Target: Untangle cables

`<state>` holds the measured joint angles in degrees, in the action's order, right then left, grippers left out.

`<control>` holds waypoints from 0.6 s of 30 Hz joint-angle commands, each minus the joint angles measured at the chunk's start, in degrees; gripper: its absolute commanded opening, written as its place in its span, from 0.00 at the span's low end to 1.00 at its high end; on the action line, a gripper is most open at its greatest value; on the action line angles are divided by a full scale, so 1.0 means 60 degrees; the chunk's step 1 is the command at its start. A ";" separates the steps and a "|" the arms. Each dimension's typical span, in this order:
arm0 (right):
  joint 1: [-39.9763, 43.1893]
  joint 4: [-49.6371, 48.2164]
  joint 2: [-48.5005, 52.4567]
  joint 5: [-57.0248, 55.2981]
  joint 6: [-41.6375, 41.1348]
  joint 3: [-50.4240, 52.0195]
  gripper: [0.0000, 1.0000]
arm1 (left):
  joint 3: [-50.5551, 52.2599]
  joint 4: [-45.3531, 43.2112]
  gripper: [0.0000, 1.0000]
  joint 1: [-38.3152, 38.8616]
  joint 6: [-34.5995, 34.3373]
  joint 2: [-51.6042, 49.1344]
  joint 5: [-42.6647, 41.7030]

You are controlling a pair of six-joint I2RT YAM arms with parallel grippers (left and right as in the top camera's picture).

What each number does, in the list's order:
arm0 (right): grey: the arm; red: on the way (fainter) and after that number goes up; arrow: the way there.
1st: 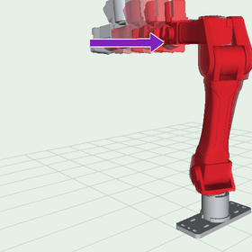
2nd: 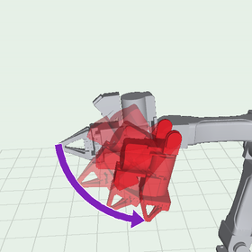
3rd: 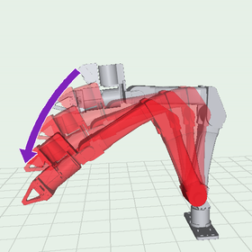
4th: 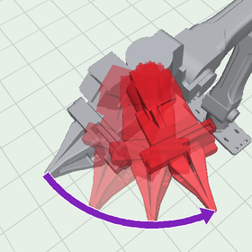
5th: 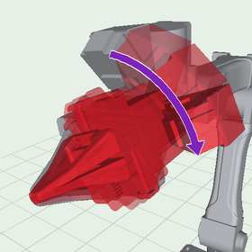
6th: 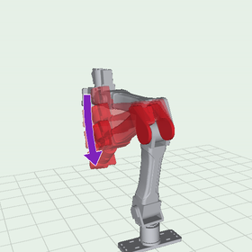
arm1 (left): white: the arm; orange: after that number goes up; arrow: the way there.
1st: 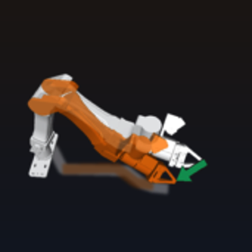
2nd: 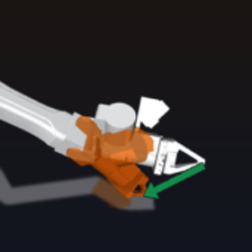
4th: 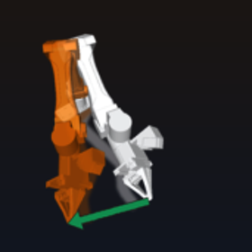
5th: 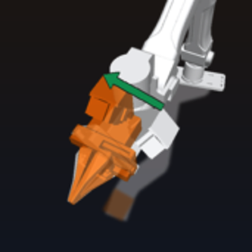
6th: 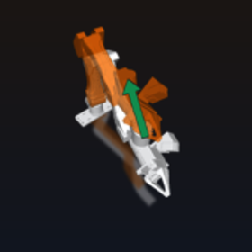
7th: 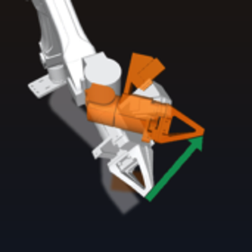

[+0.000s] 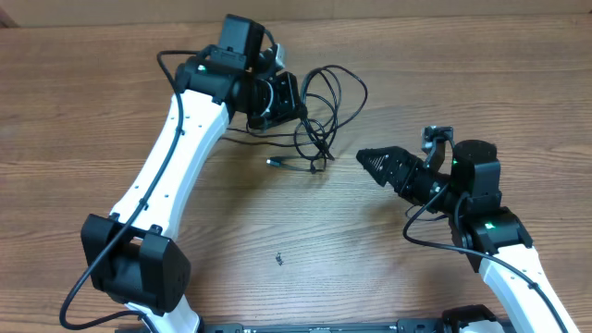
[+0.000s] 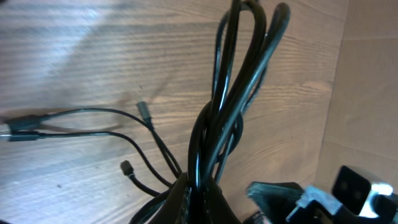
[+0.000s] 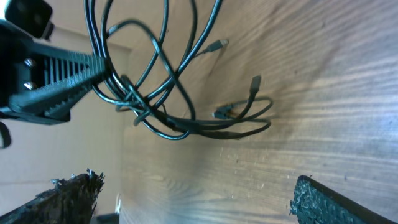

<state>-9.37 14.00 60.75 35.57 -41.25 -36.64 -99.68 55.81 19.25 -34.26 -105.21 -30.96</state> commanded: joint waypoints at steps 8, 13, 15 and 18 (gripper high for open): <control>-0.1118 -0.0058 -0.0033 -0.1224 0.0219 -0.0073 1.00 | -0.0018 0.0058 0.04 0.1118 -0.1198 0.0240 0.0433; -0.1421 -0.0055 -0.0029 -0.1606 0.0565 -0.0073 0.85 | -0.0018 0.0193 0.04 0.1129 -0.1858 0.0240 0.0408; -0.1457 -0.0058 -0.0029 -0.1643 0.0678 -0.0073 0.75 | -0.0018 0.0182 0.04 0.1147 -0.1865 0.0240 0.0641; -0.1457 -0.0098 -0.0029 -0.1639 0.0674 -0.0073 0.66 | -0.0018 0.0233 0.04 0.1304 -0.1858 0.0240 0.2124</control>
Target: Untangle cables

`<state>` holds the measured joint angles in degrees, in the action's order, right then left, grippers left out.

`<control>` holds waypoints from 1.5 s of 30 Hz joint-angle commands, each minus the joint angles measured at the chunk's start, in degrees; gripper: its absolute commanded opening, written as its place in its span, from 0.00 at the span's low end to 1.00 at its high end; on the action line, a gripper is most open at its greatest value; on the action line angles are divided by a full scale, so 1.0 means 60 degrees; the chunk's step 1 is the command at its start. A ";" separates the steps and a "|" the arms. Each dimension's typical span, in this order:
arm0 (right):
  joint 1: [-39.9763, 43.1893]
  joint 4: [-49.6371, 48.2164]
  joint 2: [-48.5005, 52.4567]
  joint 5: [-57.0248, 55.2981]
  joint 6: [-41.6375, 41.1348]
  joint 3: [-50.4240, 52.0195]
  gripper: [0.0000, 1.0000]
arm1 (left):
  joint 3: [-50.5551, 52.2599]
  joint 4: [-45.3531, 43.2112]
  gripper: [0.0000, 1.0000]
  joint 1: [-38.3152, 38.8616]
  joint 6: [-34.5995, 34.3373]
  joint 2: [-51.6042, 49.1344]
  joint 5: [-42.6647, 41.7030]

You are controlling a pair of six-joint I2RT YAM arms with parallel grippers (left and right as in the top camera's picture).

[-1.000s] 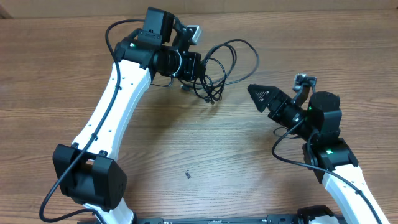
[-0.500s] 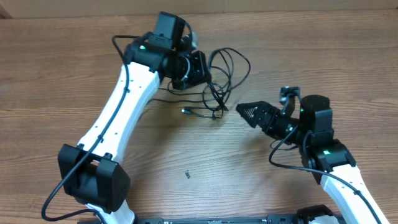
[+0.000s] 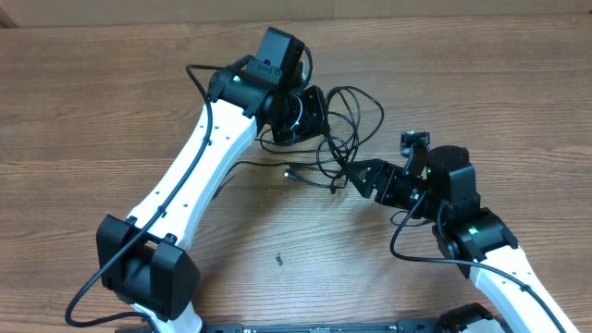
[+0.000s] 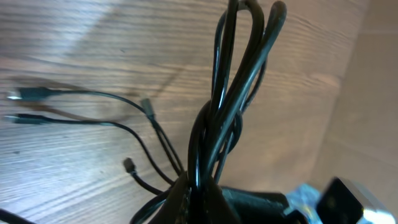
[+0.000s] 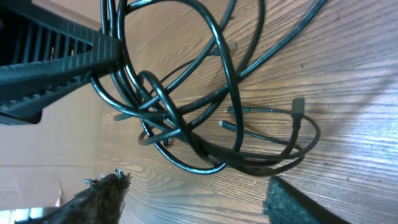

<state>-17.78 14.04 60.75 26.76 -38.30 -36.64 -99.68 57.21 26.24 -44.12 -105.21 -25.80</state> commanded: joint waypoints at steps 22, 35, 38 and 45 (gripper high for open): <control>-0.0055 -0.0255 0.0168 -0.0211 0.0186 -0.0073 0.35 | -0.0018 -0.0911 0.04 0.1308 -0.1064 0.0240 0.0539; -0.0055 -0.0601 0.1111 -0.0168 0.0186 -0.0073 0.18 | -0.0018 -0.0798 0.04 0.1541 -0.1002 0.0240 0.0703; -0.0051 -0.0503 0.1100 -0.0175 0.0189 -0.0073 0.27 | -0.0018 -0.0765 0.04 0.1413 -0.0969 0.0240 0.0739; -0.0018 -0.0688 0.0805 -0.0175 0.0229 -0.0076 0.50 | -0.0018 0.0535 0.04 0.0299 -0.0124 0.0240 0.0535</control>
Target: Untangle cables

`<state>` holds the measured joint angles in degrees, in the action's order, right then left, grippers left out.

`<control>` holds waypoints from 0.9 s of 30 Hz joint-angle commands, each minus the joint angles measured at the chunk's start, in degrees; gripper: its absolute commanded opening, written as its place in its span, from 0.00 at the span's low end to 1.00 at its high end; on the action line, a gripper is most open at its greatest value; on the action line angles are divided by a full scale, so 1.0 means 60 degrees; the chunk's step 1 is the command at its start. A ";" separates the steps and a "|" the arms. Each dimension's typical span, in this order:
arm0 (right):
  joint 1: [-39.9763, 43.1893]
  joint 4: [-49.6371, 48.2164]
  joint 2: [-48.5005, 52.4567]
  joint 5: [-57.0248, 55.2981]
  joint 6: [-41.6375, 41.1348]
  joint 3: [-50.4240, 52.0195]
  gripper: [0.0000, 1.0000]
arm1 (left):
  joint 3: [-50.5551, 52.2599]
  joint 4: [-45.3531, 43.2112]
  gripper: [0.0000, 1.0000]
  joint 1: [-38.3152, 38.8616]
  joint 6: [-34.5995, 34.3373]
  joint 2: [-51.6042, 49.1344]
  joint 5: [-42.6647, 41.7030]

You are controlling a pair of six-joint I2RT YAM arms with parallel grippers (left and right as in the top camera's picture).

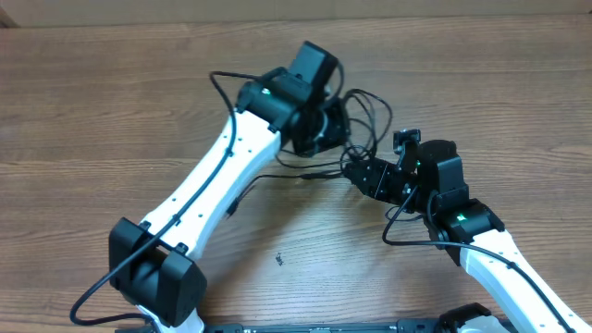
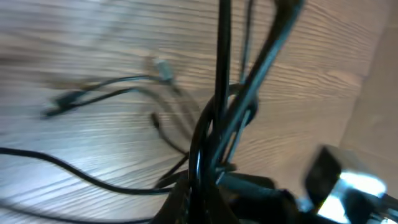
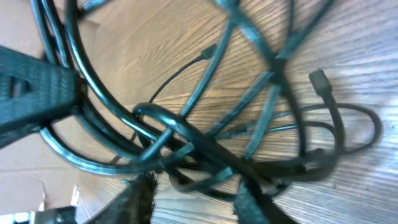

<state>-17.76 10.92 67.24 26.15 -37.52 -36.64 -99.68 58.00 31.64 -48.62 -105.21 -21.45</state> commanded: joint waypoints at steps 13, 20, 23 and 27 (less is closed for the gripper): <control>-0.0069 -0.0736 -0.0350 0.0146 0.0557 -0.0076 0.61 | -0.0018 0.0361 0.04 -0.0175 0.0732 0.0240 -0.0863; -0.0069 -0.0721 -0.0350 0.0408 0.0550 -0.0076 0.48 | -0.0018 -0.0120 0.04 -0.0259 0.0477 0.0240 -0.0769; -0.0095 -0.0714 -0.0350 0.0433 0.0557 -0.0076 0.48 | -0.0018 -0.0226 0.04 -0.0350 0.0157 0.0240 -0.0605; -0.0095 -0.0659 -0.0350 0.0433 0.0605 -0.0076 0.48 | -0.0018 -0.0357 0.04 -0.0459 -0.0127 0.0240 -0.0612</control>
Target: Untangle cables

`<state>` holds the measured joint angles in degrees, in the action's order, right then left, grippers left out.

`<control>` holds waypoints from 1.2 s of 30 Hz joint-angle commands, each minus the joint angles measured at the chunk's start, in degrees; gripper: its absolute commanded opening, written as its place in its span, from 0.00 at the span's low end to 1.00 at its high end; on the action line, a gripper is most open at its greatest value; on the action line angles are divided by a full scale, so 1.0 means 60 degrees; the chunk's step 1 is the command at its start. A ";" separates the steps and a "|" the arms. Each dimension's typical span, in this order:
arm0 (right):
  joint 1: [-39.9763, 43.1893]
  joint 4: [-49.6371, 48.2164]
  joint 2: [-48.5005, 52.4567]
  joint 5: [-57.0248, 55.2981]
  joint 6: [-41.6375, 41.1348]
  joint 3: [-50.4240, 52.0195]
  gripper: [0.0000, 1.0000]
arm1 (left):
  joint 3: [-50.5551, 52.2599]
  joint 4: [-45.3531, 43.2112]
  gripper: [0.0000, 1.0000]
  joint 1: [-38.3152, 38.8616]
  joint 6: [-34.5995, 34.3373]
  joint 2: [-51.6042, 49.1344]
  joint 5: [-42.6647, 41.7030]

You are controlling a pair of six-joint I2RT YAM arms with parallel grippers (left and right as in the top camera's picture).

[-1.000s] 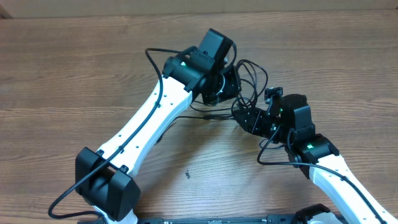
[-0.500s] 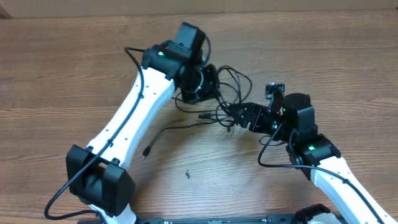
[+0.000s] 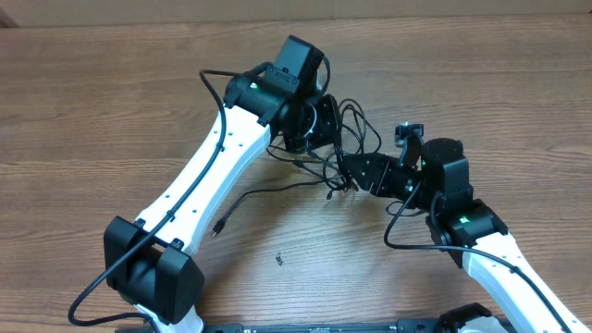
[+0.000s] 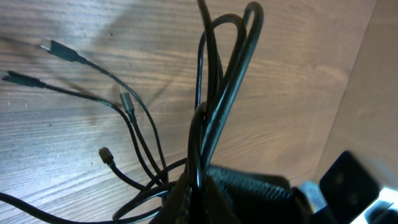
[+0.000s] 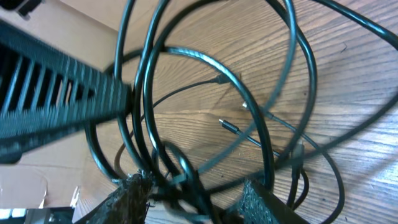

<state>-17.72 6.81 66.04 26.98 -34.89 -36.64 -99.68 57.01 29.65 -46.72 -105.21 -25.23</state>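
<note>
A tangle of black cables (image 3: 350,131) hangs from my left gripper (image 3: 310,125), which is shut on the gathered strands (image 4: 198,186) just above the wooden table. Long loops (image 4: 221,74) rise from the pinch. Thin ends with plugs (image 4: 59,50) trail over the wood. My right gripper (image 3: 354,174) is at the bundle's lower right, open. Its fingers (image 5: 127,202) stand apart with several strands (image 5: 186,180) crossing the gap. One thin tail (image 3: 250,196) runs left to a plug (image 3: 217,226) lying on the table.
The left arm's white links (image 3: 199,176) cross the table's left middle and the right arm (image 3: 467,227) comes in from the lower right. A small dark speck (image 3: 277,259) lies at front centre. A cardboard wall (image 3: 416,9) lines the far edge.
My left gripper has shifted a little left and back with the bundle. A thin tail now lies stretched out to the lower left. My right gripper sits slightly left, strands still between its fingers.
My left gripper held the tangle at the back centre while my right gripper stood open well to its right. Both then came closer together. Then my right fingers reached into the bundle's lower loops. Now strands cross between them and one tail trails free.
</note>
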 commanded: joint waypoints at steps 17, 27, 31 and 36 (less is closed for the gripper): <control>-0.0102 -0.0051 -0.0124 0.0222 0.1151 -0.0076 0.13 | -0.0018 -0.0302 0.04 0.0073 -0.0579 0.0240 -0.1606; -0.0102 -0.0029 -0.0109 0.0149 0.1151 -0.0076 0.04 | -0.0018 -0.0331 0.04 0.0091 -0.0528 0.0240 -0.1694; -0.0087 0.0087 -0.0124 0.0423 0.1027 -0.0076 0.04 | -0.0018 -0.0262 0.04 -0.0007 0.0226 0.0240 -0.0787; -0.0058 0.0051 -0.0448 0.1213 0.0521 -0.0098 0.04 | -0.0018 0.0200 0.04 -0.0029 0.2280 0.0240 0.1894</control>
<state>-18.04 7.55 65.93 30.59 -29.76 -36.64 -99.68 56.66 29.39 -43.55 -105.21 -26.24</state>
